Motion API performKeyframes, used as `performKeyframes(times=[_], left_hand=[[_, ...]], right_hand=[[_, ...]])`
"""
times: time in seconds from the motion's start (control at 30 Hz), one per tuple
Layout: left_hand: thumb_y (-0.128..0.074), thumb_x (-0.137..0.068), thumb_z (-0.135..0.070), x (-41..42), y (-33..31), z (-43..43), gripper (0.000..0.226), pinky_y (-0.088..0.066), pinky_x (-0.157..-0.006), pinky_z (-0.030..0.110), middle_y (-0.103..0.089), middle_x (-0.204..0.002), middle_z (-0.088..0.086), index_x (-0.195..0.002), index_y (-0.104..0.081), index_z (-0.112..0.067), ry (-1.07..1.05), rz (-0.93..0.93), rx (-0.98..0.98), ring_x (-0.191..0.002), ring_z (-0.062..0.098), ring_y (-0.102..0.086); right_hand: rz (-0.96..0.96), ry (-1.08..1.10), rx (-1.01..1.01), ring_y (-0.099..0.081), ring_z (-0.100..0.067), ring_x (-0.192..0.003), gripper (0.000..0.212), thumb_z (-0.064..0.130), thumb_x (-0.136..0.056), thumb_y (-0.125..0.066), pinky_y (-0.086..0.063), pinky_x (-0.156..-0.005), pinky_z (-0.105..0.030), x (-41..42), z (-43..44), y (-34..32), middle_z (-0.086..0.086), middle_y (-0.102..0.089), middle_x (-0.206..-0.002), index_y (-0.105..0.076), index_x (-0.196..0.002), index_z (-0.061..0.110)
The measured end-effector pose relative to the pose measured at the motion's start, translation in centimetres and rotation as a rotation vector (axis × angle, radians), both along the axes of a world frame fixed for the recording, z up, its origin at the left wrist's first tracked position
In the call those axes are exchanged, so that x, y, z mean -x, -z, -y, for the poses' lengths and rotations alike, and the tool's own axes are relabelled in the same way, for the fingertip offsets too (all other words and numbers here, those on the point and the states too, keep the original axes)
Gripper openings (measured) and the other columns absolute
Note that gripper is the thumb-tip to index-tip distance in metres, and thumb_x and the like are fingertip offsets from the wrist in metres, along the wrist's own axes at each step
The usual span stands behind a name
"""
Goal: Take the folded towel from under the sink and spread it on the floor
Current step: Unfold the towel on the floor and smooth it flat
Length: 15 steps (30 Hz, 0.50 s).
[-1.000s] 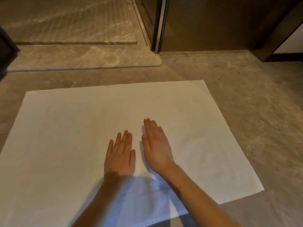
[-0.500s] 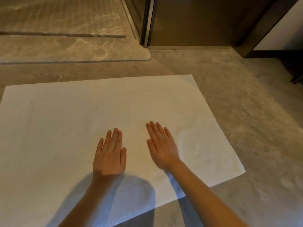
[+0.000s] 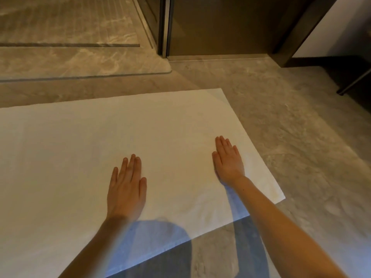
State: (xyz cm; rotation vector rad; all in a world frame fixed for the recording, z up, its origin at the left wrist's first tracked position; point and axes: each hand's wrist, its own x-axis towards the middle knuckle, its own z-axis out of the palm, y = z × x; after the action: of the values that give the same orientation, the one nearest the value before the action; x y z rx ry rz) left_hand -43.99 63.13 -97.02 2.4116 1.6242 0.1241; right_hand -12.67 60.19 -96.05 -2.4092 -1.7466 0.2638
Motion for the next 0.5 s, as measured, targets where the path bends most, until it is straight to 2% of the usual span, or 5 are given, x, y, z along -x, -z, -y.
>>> performKeyframes(times=[0.1, 0.17, 0.3, 0.4, 0.5], left_hand=[[-0.016, -0.096, -0.031, -1.3, -0.8, 2.9, 0.060, -0.018, -0.116, 0.045, -0.030, -0.155, 0.009, -0.147, -0.033, -0.006, 0.107, 0.068, -0.048, -0.142, 0.029, -0.030], [-0.015, -0.099, -0.033, -2.2, -0.6, 5.5, 0.059, -0.021, -0.114, 0.046, -0.038, -0.150, 0.013, -0.143, -0.040, -0.003, 0.169, 0.088, -0.034, -0.138, 0.033, -0.038], [-0.031, -0.087, -0.046, -3.3, 0.1, 8.0, 0.074, -0.023, -0.115, 0.051, -0.027, -0.154, 0.015, -0.145, -0.033, -0.001, 0.217, 0.077, -0.024, -0.144, 0.033, -0.024], [-0.018, -0.100, -0.032, -3.1, 0.3, 8.4, 0.059, -0.028, -0.113, 0.053, -0.034, -0.151, 0.019, -0.142, -0.038, 0.003, 0.215, 0.128, -0.080, -0.142, 0.034, -0.027], [-0.024, -0.102, -0.024, -2.9, 0.7, 8.4, 0.051, -0.027, -0.113, 0.053, -0.031, -0.153, 0.020, -0.144, -0.034, 0.002, 0.195, 0.147, -0.124, -0.143, 0.034, -0.025]], right_hand=[[-0.117, -0.068, -0.143, -0.009, -0.014, -0.148, 0.052, 0.030, -0.104, -0.023, -0.006, -0.120, -0.030, 5.5, 1.4, -1.4, -0.001, -0.017, -0.159, -0.020, -0.152, 0.012], [-0.201, -0.167, -0.161, -0.009, -0.009, -0.146, 0.055, 0.038, -0.103, -0.016, -0.004, -0.119, -0.026, 11.1, 3.8, -1.4, 0.004, -0.019, -0.158, -0.023, -0.152, 0.015], [-0.253, -0.236, -0.050, -0.004, -0.007, -0.148, 0.055, 0.034, -0.101, -0.016, -0.003, -0.121, -0.032, 17.0, 7.4, 0.2, 0.005, -0.016, -0.161, -0.017, -0.154, 0.020], [-0.149, -0.266, -0.020, 0.000, -0.008, -0.148, 0.055, 0.033, -0.101, -0.018, 0.002, -0.121, -0.031, 16.2, 7.9, 0.8, 0.004, -0.011, -0.161, -0.013, -0.154, 0.020], [-0.057, -0.298, 0.029, 0.007, -0.008, -0.148, 0.056, 0.039, -0.101, -0.012, 0.004, -0.121, -0.032, 14.4, 7.8, 1.0, 0.005, -0.004, -0.162, -0.006, -0.154, 0.021]])
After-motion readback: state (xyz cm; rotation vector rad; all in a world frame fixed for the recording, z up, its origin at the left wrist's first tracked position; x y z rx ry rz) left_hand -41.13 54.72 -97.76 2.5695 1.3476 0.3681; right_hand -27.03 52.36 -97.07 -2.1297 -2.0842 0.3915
